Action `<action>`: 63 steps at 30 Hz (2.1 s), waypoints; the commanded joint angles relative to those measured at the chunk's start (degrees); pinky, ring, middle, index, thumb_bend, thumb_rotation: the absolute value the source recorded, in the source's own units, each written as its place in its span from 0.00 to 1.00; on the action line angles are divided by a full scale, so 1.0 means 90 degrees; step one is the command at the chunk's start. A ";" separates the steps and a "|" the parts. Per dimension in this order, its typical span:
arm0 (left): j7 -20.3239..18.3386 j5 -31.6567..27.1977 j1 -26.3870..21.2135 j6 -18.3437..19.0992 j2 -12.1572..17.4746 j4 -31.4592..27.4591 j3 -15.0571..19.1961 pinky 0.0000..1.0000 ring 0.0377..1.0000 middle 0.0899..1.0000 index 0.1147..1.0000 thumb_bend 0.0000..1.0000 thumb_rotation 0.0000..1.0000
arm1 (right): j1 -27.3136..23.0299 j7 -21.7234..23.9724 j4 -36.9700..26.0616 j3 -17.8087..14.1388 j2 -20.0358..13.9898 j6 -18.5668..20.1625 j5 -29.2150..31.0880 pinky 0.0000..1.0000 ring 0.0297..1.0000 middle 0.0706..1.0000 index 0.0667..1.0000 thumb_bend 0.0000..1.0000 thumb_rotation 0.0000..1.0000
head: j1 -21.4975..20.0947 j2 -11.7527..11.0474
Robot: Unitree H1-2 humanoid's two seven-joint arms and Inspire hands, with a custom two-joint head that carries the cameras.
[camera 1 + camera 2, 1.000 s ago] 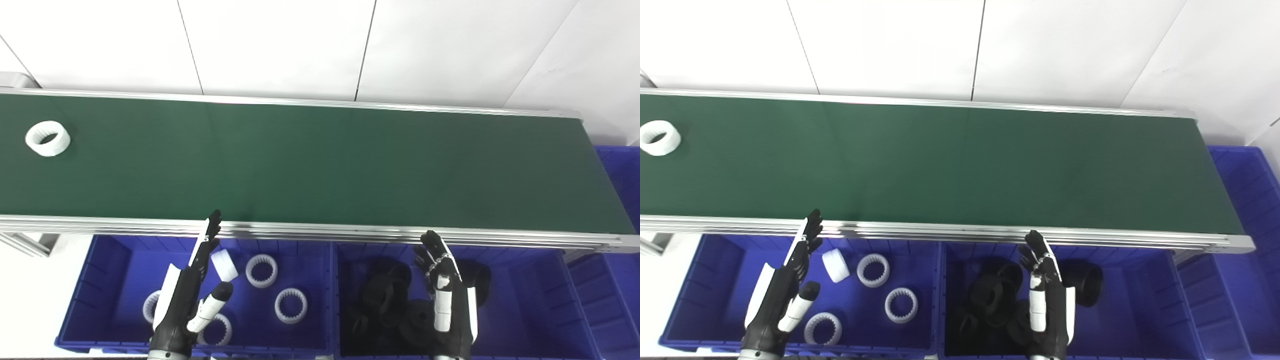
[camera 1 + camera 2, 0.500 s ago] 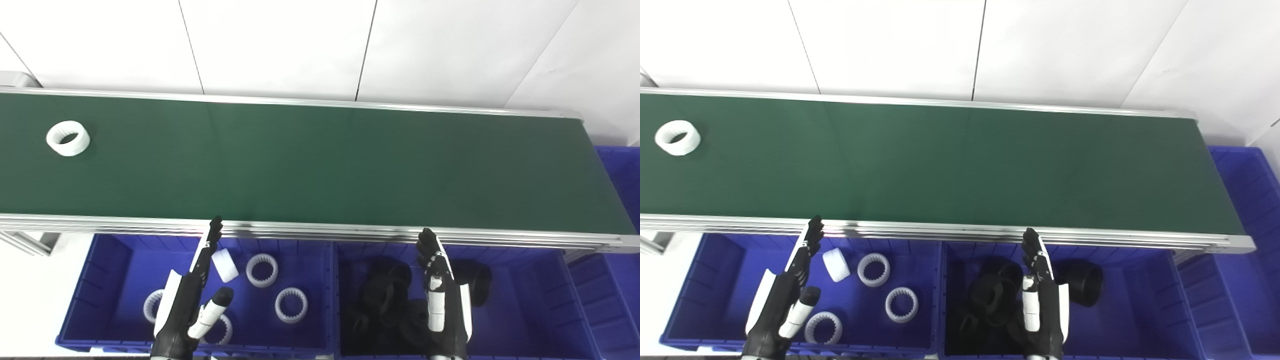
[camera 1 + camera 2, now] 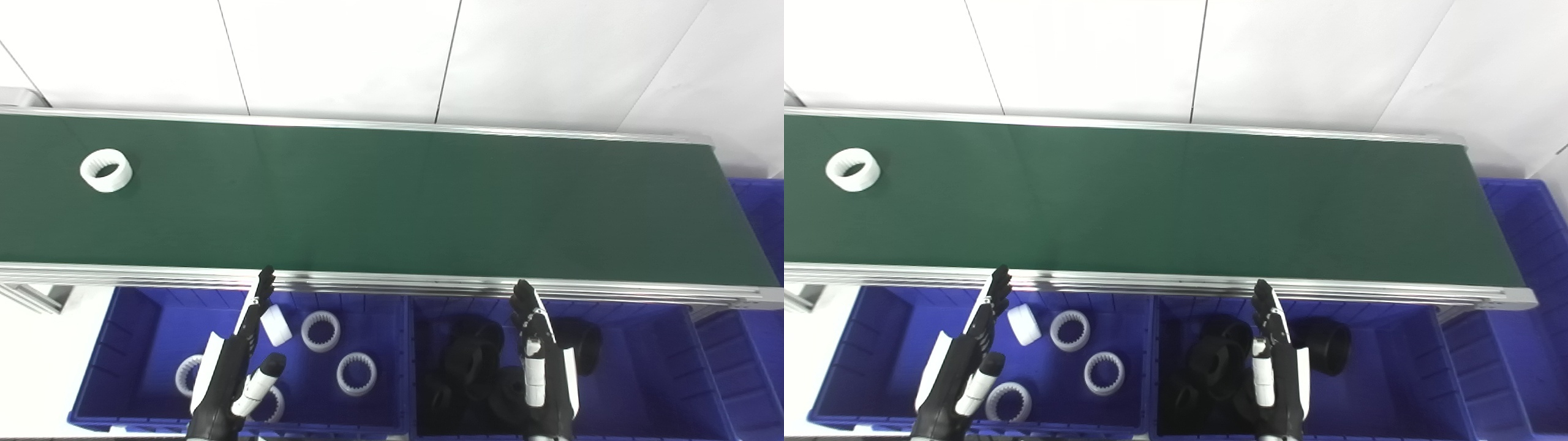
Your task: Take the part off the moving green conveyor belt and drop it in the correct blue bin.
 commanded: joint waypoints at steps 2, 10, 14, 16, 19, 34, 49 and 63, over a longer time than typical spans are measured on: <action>0.0026 -0.0027 0.0011 -0.0183 -0.0022 -0.0153 -0.0014 0.98 1.00 1.00 1.00 0.83 1.00 | 0.0047 0.0004 -0.0081 0.0010 -0.0015 -0.0220 0.0011 0.95 0.94 0.93 0.93 0.87 0.98 | 0.0030 -0.0023; 0.0063 0.0006 0.0020 -0.0152 -0.0068 -0.0141 -0.0025 0.98 1.00 1.00 1.00 0.83 1.00 | 0.0044 -0.0058 -0.0064 0.0000 -0.0017 -0.0219 -0.0023 0.94 0.93 0.93 0.93 0.86 0.99 | 0.0044 -0.0054; 0.0057 -0.0023 0.0042 -0.0148 -0.0077 -0.0136 -0.0039 0.99 1.00 1.00 1.00 0.83 1.00 | 0.0034 -0.0100 -0.0018 0.0002 -0.0048 -0.0220 -0.0041 0.93 0.93 0.92 0.93 0.84 0.99 | 0.0142 -0.0170; 0.0072 -0.0017 0.0036 -0.0317 -0.0054 -0.0007 -0.0057 0.98 0.99 1.00 1.00 0.82 1.00 | 0.0040 -0.0107 0.0032 0.0002 -0.0067 -0.0220 -0.0028 0.93 0.93 0.92 0.93 0.84 0.99 | 0.0292 -0.0390; 0.0066 -0.0138 0.0032 -0.0677 -0.0023 0.0309 -0.0093 0.99 1.00 1.00 1.00 0.83 1.00 | 0.0068 0.0021 0.0158 -0.0057 -0.0083 -0.0219 0.0124 0.93 0.93 0.92 0.91 0.87 0.98 | 0.0602 -0.0741; 0.0297 -0.0076 -0.0038 -0.1350 -0.0518 0.1340 -0.0222 1.00 1.00 1.00 1.00 0.96 0.95 | -0.0192 0.1737 0.0908 -0.1468 0.0226 -0.0220 0.0841 0.97 0.96 0.96 0.95 0.86 1.00 | 0.1485 -0.2081; 0.1154 0.0166 -0.0520 -0.1832 -0.0376 0.2197 -0.0779 1.00 1.00 1.00 1.00 0.94 0.97 | -0.0735 0.3002 0.1571 -0.2751 0.0523 -0.0220 0.0964 0.99 0.97 0.97 0.96 0.89 1.00 | 0.1898 -0.2606; 0.2815 0.1767 -0.2100 -0.1833 0.0789 0.0881 -0.1365 0.59 0.74 0.75 0.80 0.96 0.58 | -0.0998 0.3171 0.1755 -0.3004 0.0558 -0.0220 0.0815 1.00 0.97 0.97 0.98 0.90 1.00 | 0.1790 -0.2457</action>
